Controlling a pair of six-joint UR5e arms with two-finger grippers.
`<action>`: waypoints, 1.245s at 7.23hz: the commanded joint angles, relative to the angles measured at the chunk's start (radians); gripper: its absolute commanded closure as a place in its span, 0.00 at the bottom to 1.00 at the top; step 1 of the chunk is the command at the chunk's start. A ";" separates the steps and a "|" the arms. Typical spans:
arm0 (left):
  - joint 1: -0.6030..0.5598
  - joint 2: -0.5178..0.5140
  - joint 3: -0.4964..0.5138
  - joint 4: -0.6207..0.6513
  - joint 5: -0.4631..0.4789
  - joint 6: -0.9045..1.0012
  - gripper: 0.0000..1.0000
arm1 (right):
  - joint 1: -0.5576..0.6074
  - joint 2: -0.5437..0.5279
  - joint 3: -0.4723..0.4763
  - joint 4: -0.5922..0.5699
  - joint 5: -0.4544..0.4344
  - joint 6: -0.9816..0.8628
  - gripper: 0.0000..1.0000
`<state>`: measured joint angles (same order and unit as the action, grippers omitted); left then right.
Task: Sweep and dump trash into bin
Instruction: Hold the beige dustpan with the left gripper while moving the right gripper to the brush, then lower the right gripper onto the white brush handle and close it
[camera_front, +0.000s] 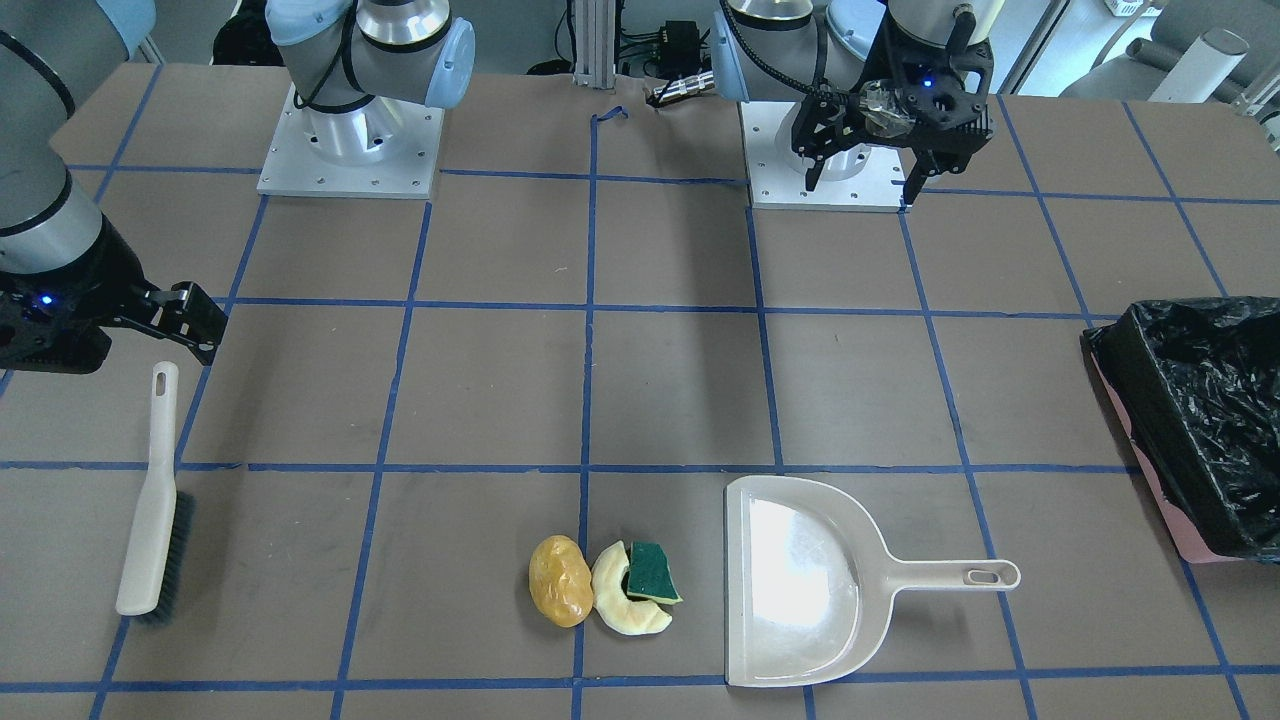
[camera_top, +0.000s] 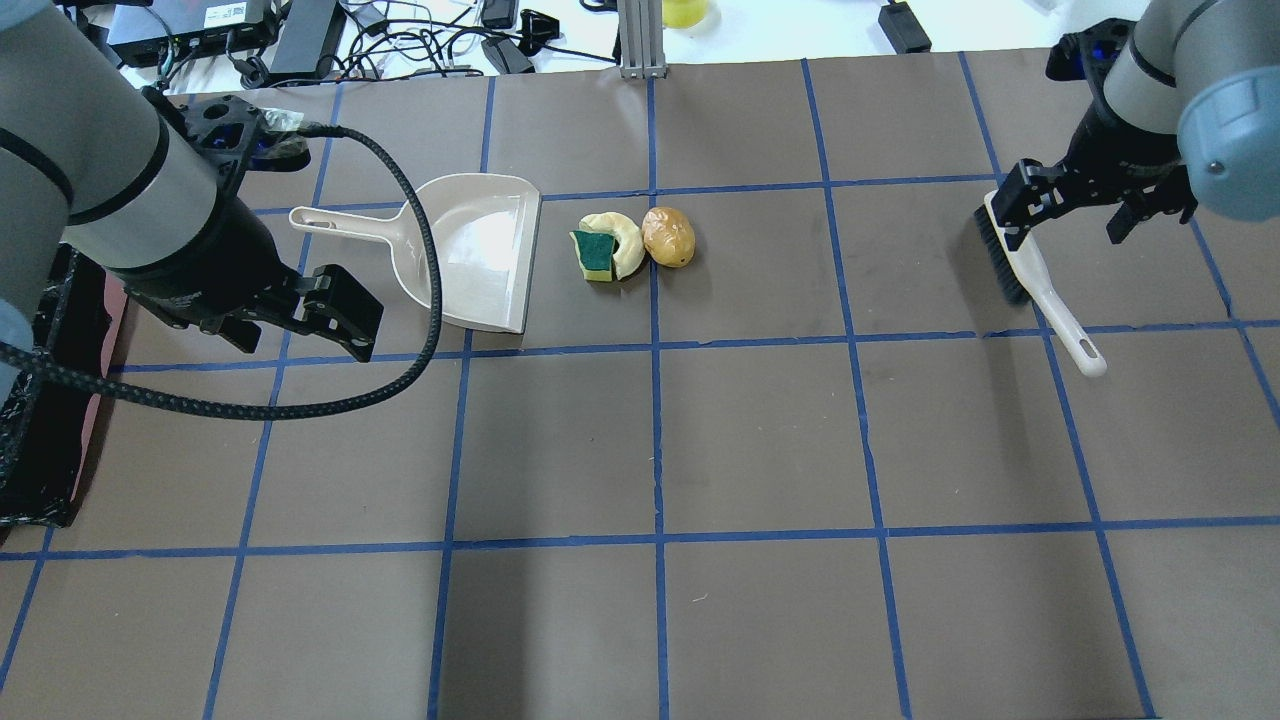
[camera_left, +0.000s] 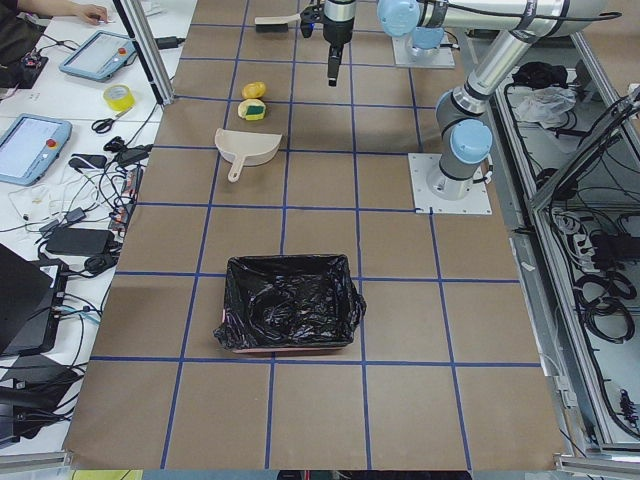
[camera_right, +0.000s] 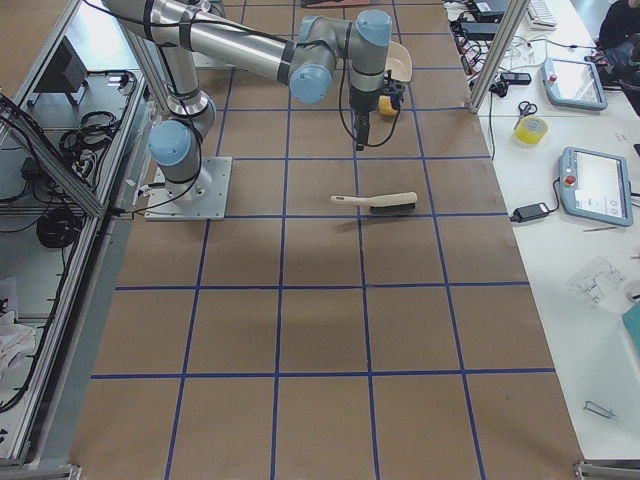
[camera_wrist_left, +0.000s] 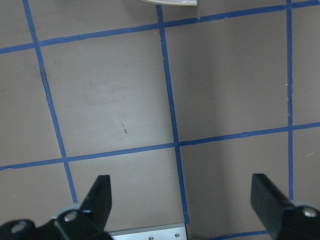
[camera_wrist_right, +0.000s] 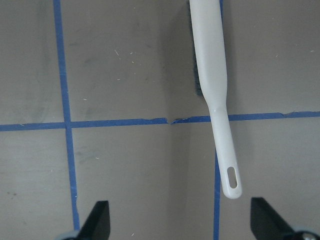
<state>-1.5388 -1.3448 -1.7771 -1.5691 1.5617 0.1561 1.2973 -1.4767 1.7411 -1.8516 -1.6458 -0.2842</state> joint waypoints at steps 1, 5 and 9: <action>0.000 0.001 -0.004 0.004 0.000 -0.004 0.00 | -0.154 0.007 0.055 -0.052 0.007 -0.226 0.01; 0.000 0.001 -0.002 0.009 -0.006 0.011 0.00 | -0.216 0.106 0.170 -0.206 0.095 -0.405 0.00; 0.011 0.000 -0.004 0.027 -0.005 0.013 0.00 | -0.179 0.148 0.241 -0.323 0.092 -0.415 0.11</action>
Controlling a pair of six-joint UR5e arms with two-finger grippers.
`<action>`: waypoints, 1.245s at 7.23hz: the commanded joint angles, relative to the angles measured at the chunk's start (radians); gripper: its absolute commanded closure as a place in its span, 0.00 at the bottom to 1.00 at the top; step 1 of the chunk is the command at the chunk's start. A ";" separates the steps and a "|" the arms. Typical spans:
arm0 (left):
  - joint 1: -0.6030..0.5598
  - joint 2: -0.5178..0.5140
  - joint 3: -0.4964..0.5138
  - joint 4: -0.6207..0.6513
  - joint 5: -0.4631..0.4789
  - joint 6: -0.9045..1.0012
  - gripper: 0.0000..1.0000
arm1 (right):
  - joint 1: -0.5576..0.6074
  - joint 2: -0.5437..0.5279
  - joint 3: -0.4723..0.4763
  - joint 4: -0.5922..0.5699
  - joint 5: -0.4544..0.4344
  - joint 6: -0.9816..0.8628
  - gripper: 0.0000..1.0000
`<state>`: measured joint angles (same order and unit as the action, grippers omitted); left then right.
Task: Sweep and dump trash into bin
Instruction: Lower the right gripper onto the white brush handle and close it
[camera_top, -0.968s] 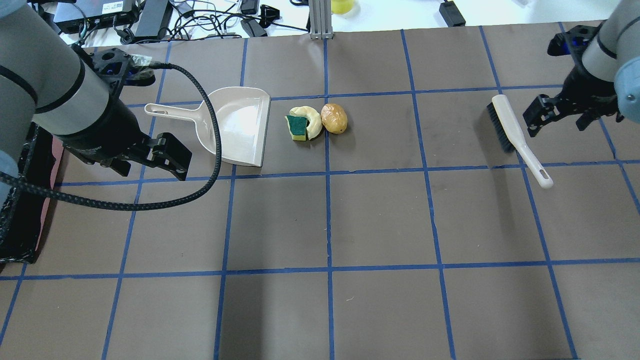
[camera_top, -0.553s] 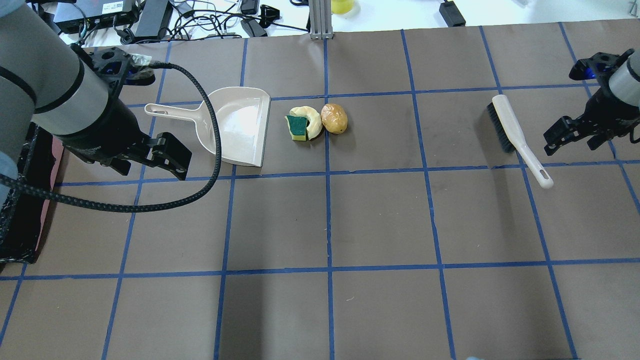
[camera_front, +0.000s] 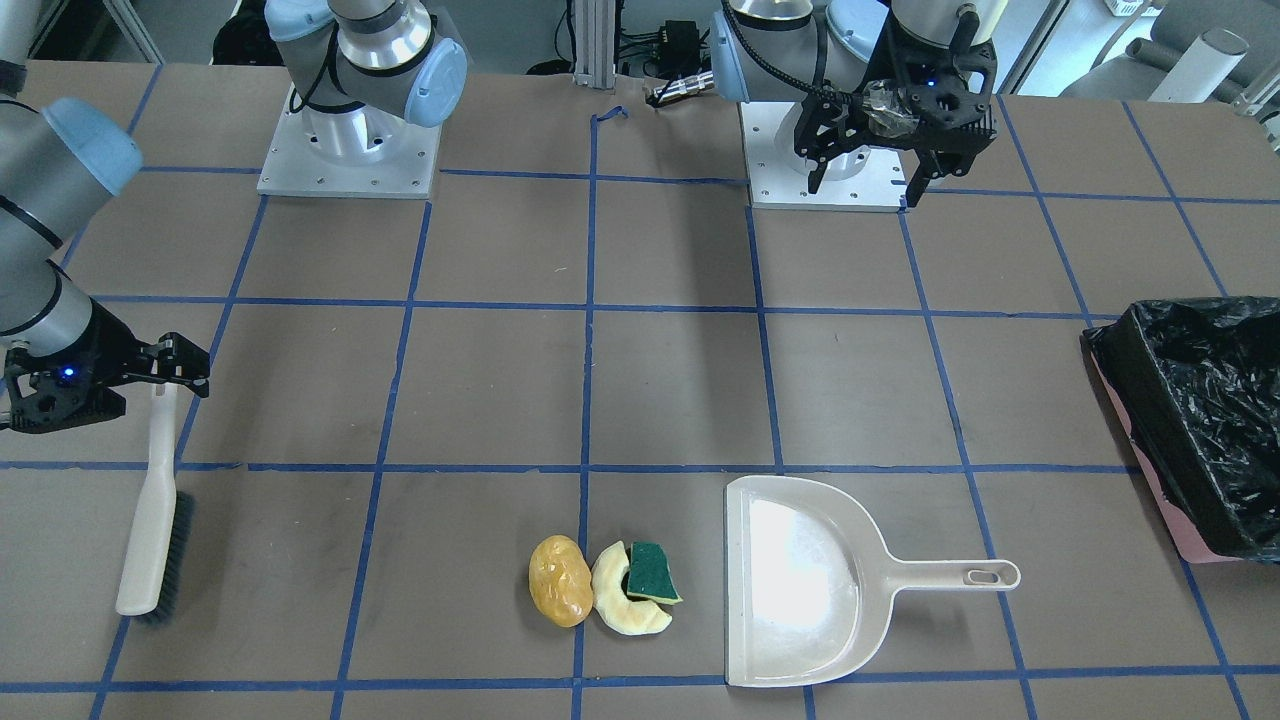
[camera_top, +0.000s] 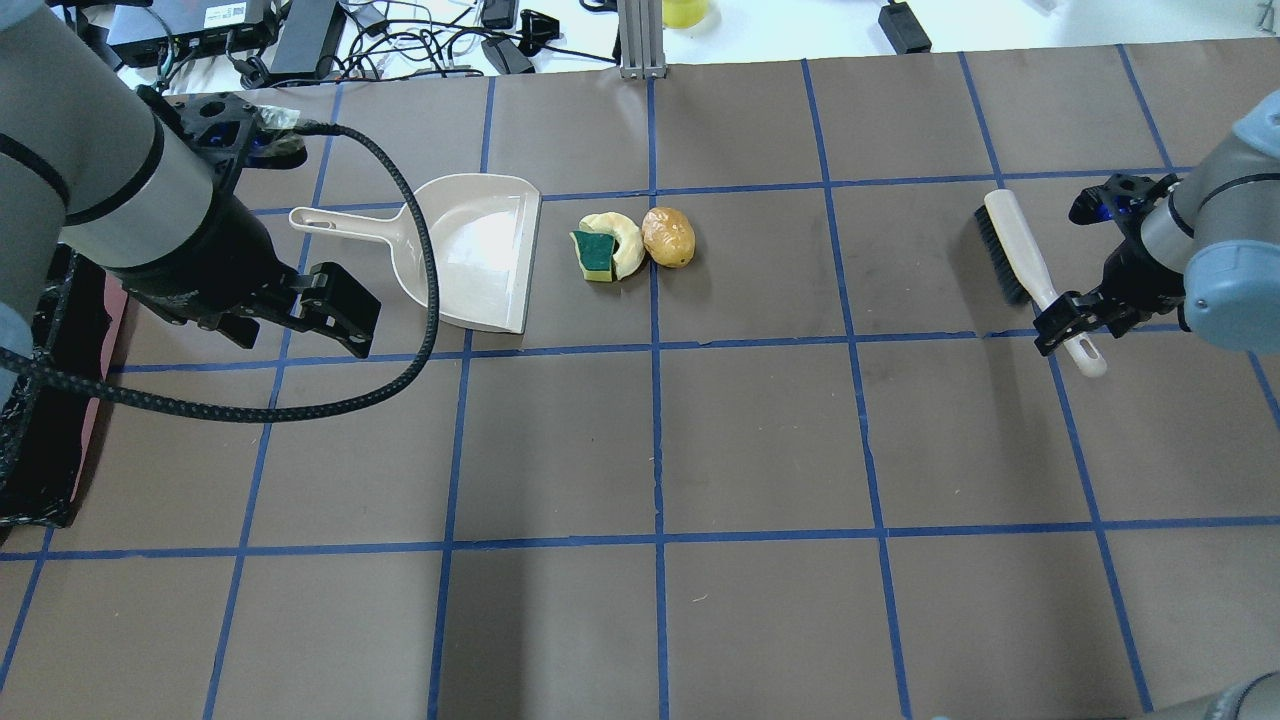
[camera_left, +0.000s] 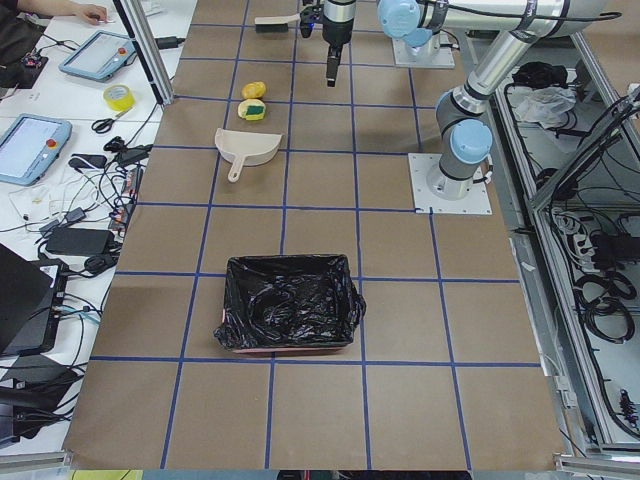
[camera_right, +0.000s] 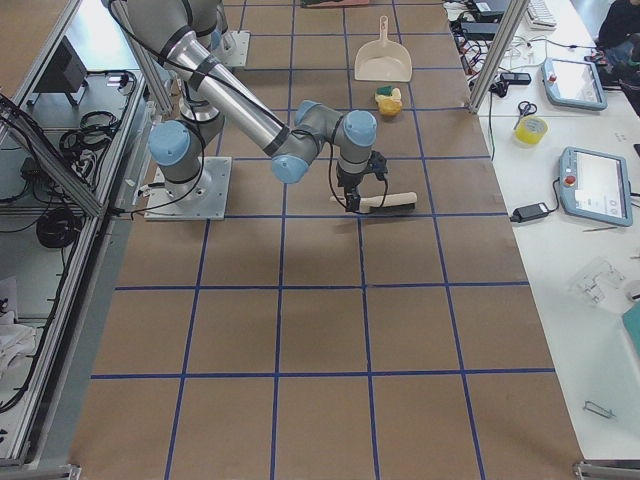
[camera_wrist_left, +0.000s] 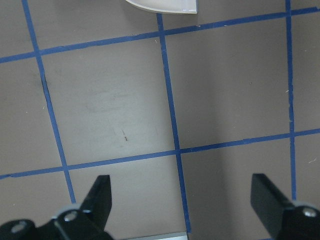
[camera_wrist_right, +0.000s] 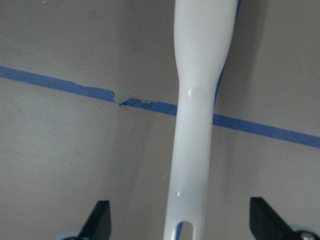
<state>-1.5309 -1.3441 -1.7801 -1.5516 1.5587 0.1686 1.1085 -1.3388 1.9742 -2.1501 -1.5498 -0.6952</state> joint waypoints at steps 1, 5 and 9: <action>0.003 -0.004 0.001 0.013 -0.005 -0.003 0.00 | 0.010 0.018 0.002 -0.028 -0.006 -0.004 0.31; 0.005 -0.020 0.002 0.033 -0.006 0.002 0.01 | 0.010 0.020 -0.009 -0.028 -0.055 0.012 0.93; 0.055 -0.036 -0.001 0.059 0.001 0.265 0.00 | 0.213 0.001 -0.189 0.173 -0.106 0.382 0.96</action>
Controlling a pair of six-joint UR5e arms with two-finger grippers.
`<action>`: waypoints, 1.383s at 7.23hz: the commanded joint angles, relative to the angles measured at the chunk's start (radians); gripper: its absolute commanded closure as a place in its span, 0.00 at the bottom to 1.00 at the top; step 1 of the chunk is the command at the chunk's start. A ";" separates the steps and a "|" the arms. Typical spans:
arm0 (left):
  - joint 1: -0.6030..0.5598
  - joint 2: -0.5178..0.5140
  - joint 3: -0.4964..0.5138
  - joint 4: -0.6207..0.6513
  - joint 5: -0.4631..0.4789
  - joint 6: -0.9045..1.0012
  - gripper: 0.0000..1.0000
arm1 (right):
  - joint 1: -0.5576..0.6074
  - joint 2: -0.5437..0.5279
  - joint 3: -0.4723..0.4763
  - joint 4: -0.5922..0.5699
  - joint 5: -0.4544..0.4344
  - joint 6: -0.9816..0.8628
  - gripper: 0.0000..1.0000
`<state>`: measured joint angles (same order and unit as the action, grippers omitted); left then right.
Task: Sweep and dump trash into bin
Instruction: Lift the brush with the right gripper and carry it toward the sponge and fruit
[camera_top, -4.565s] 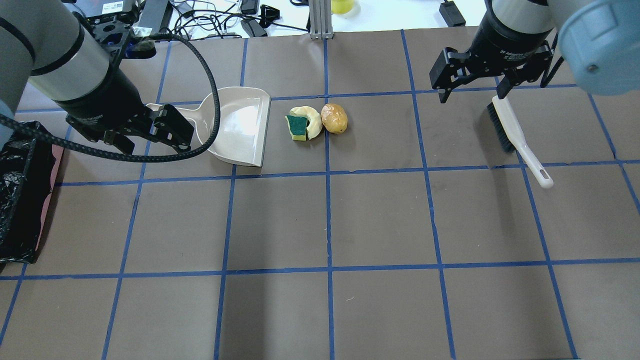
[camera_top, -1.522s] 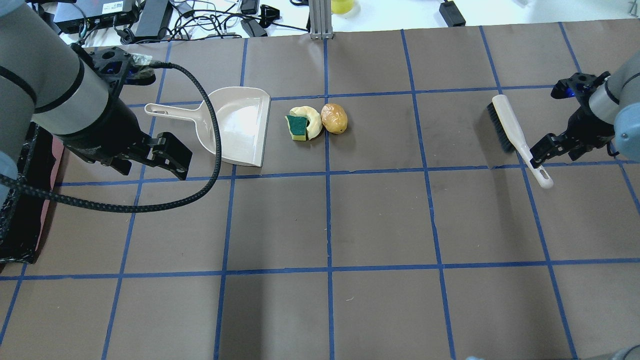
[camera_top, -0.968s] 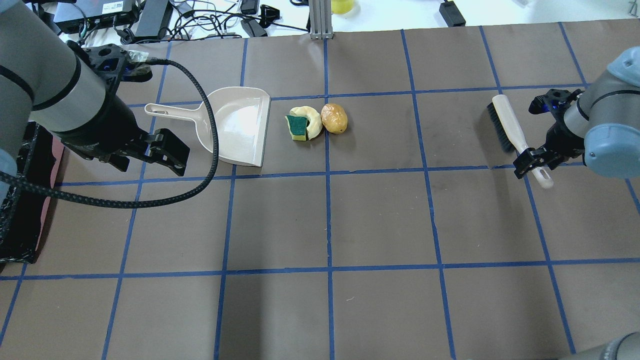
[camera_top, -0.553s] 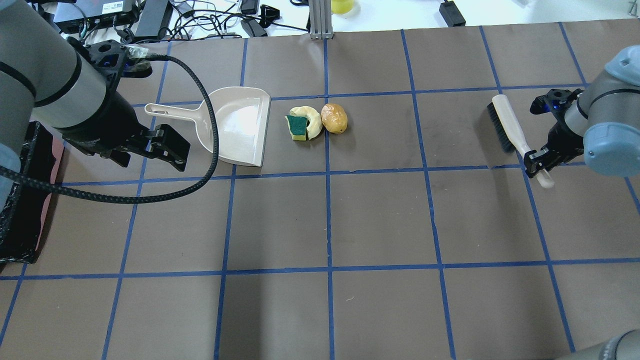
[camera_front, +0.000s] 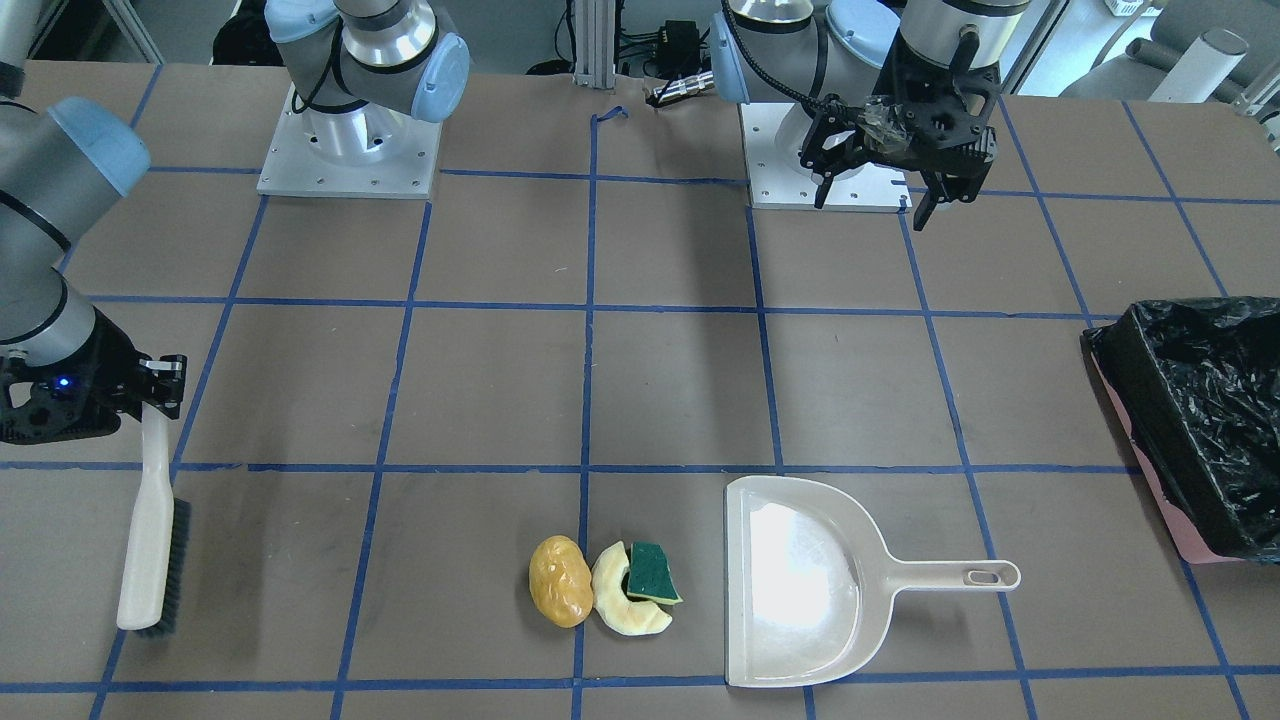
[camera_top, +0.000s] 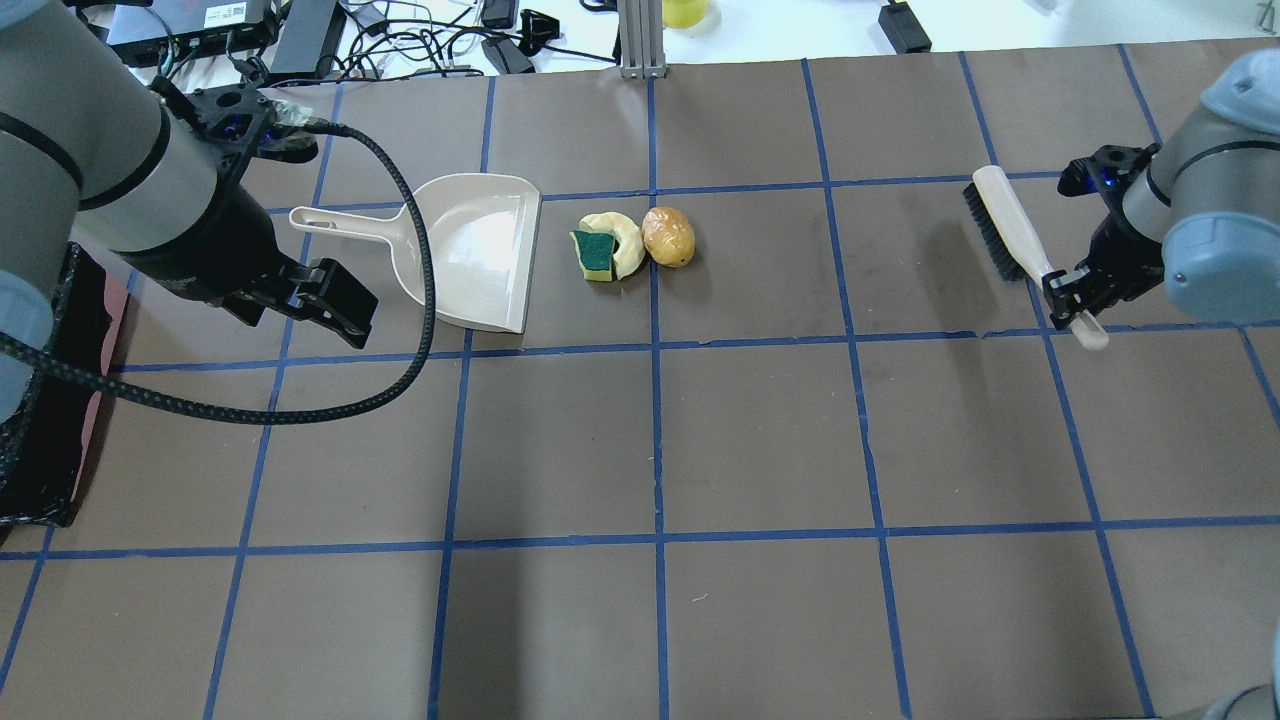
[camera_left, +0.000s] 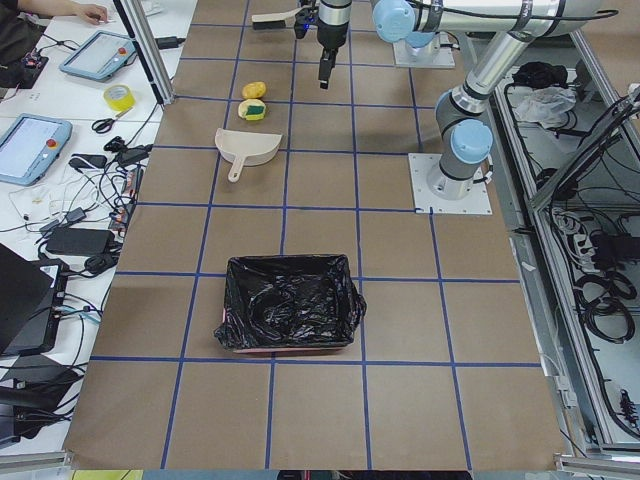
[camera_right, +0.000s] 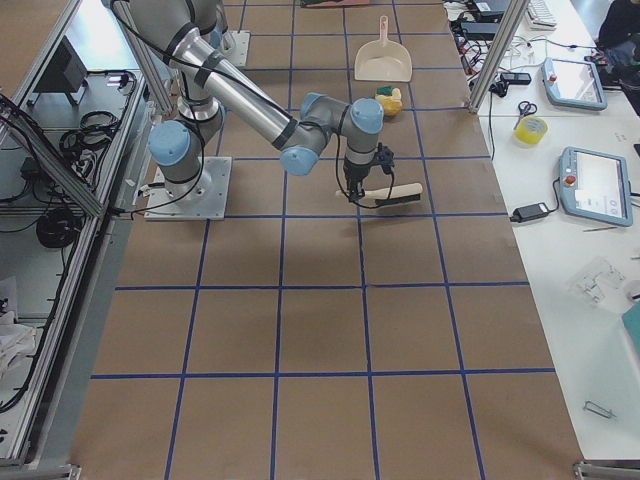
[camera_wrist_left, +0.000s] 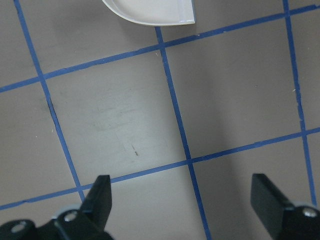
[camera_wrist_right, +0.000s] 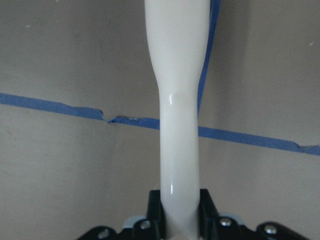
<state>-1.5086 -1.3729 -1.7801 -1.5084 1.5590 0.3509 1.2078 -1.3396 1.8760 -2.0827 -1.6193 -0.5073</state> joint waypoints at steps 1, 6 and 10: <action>0.089 -0.017 -0.005 0.019 0.000 0.180 0.00 | 0.218 0.026 -0.179 0.198 -0.045 0.302 0.97; 0.240 -0.061 -0.024 0.022 0.000 0.783 0.00 | 0.587 0.256 -0.400 0.303 -0.185 0.692 1.00; 0.240 -0.199 -0.009 0.169 0.003 1.326 0.00 | 0.723 0.309 -0.452 0.305 -0.139 0.904 1.00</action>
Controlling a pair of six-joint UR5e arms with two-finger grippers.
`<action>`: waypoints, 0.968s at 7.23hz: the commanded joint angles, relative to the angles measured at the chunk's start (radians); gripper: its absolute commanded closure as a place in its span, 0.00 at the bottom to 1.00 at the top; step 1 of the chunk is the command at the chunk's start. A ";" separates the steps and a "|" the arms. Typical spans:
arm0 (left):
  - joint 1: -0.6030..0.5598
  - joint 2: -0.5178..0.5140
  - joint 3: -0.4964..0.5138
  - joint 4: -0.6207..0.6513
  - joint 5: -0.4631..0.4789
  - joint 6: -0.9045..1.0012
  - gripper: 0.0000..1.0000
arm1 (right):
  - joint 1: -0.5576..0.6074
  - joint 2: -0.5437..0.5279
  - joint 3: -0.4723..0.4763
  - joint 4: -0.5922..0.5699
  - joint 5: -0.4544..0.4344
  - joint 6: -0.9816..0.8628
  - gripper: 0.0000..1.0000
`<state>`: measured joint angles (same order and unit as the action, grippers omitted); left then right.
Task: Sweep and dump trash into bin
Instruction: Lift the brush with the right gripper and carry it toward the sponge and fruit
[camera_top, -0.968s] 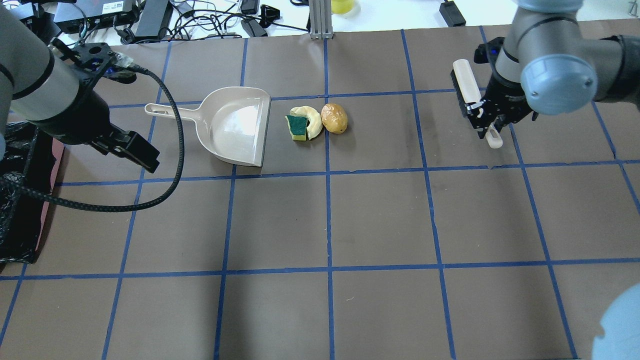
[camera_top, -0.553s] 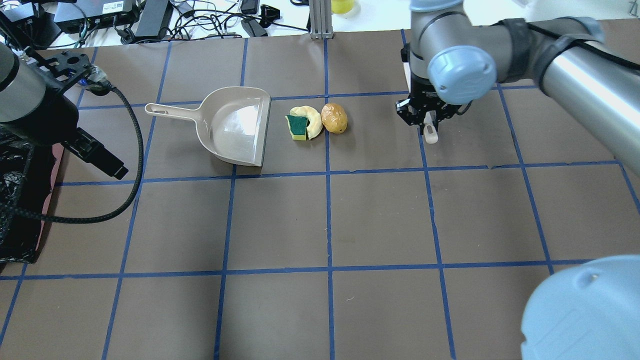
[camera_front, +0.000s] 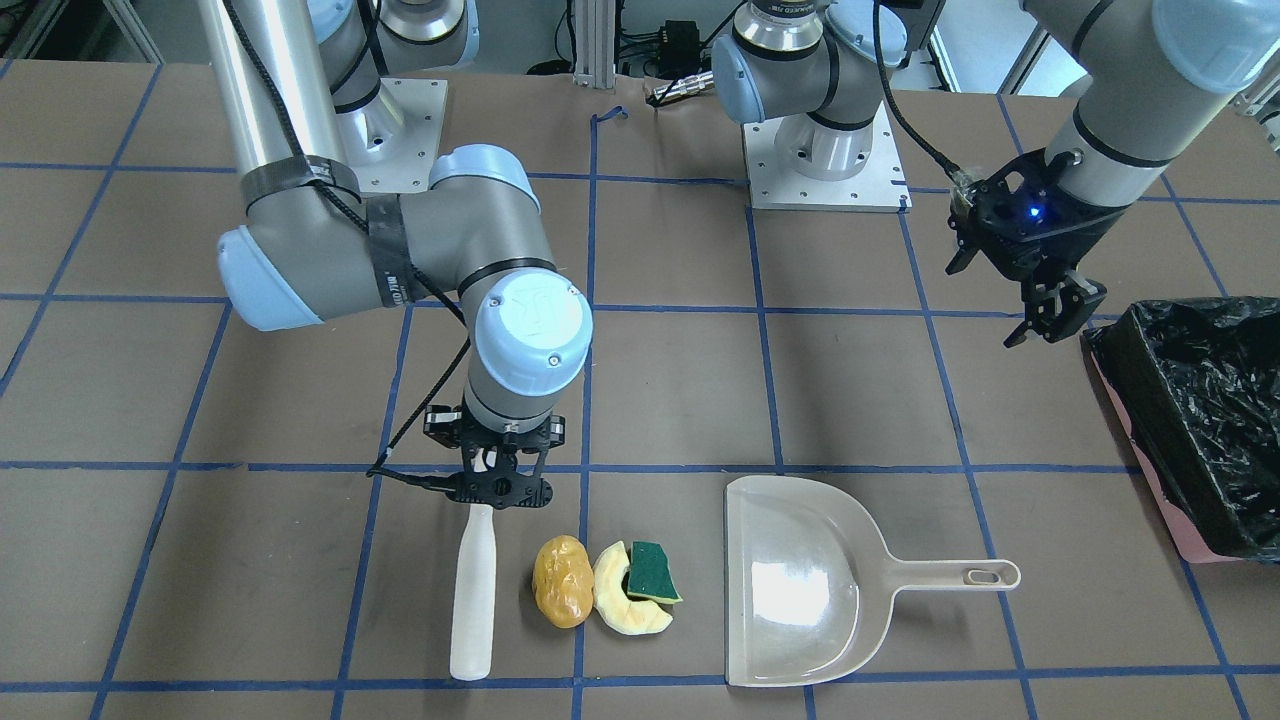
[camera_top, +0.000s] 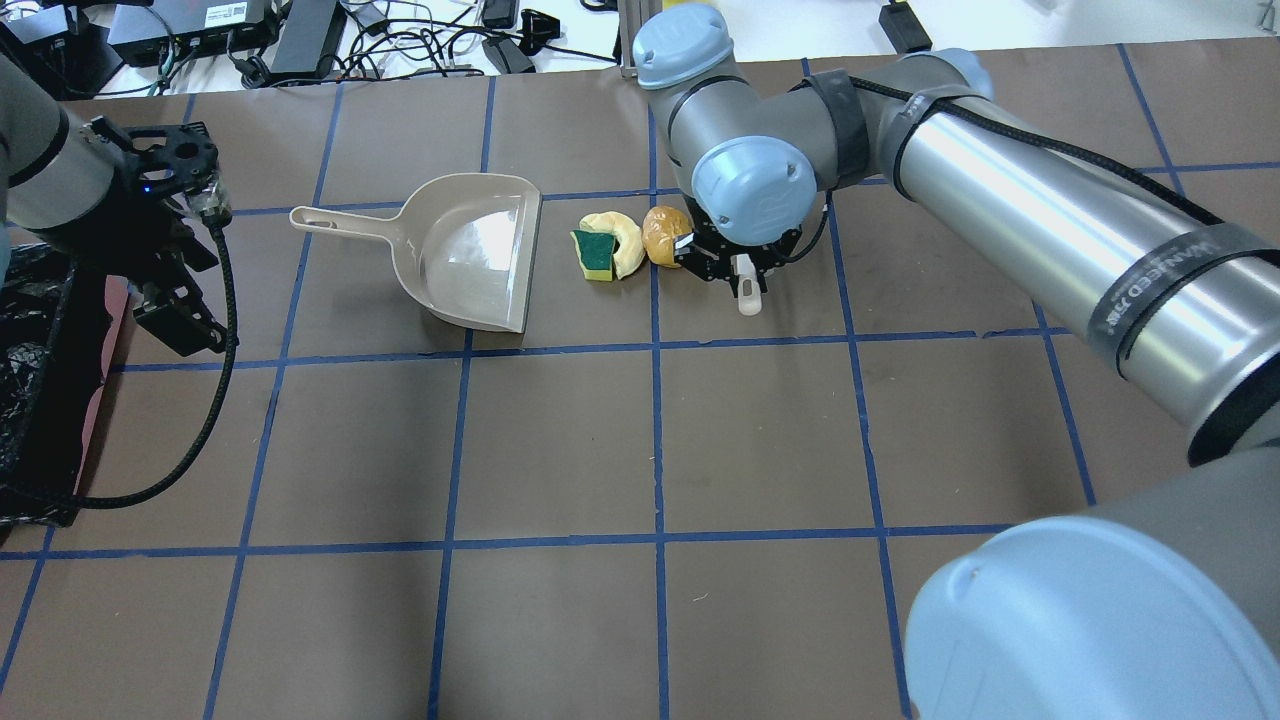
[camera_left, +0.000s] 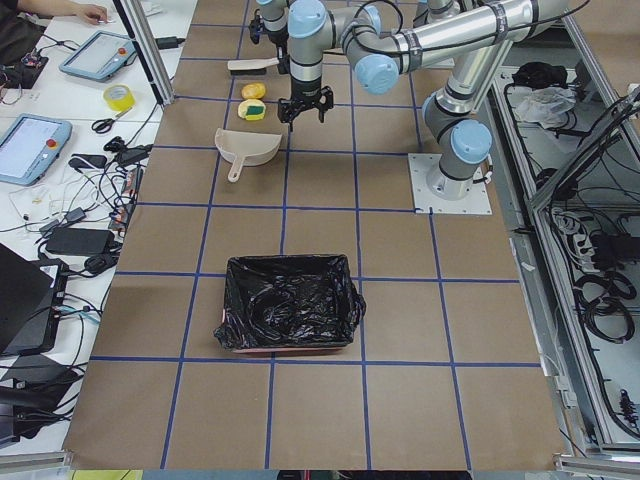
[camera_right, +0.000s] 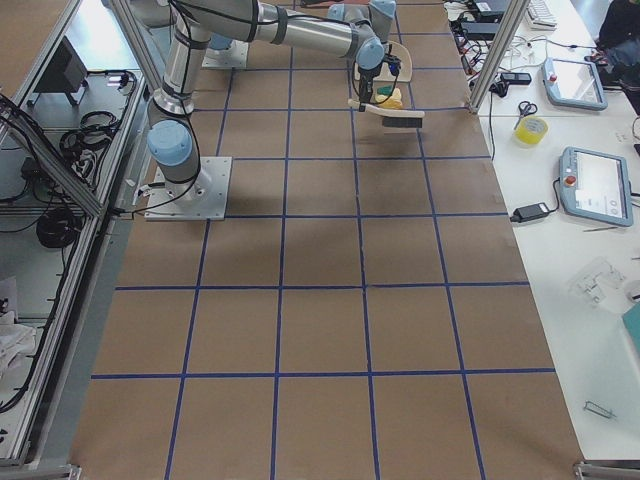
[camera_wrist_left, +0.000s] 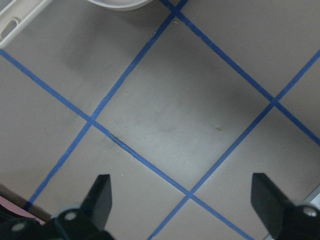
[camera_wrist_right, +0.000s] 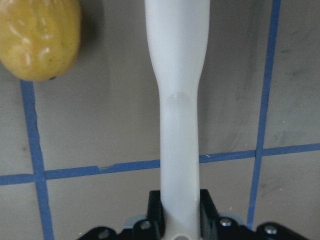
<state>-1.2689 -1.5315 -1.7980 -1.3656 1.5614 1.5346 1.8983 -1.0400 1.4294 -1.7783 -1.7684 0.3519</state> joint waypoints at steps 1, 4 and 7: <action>0.000 -0.071 0.037 0.040 0.000 0.147 0.00 | 0.057 0.009 -0.007 -0.004 0.058 0.114 1.00; -0.001 -0.243 0.109 0.097 -0.010 0.131 0.00 | 0.102 0.018 -0.017 -0.007 0.087 0.176 1.00; -0.015 -0.341 0.209 0.083 -0.015 0.078 0.00 | 0.108 0.050 -0.041 -0.012 0.093 0.212 1.00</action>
<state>-1.2800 -1.8308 -1.6188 -1.2818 1.5500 1.6246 2.0034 -1.0046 1.4023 -1.7891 -1.6809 0.5444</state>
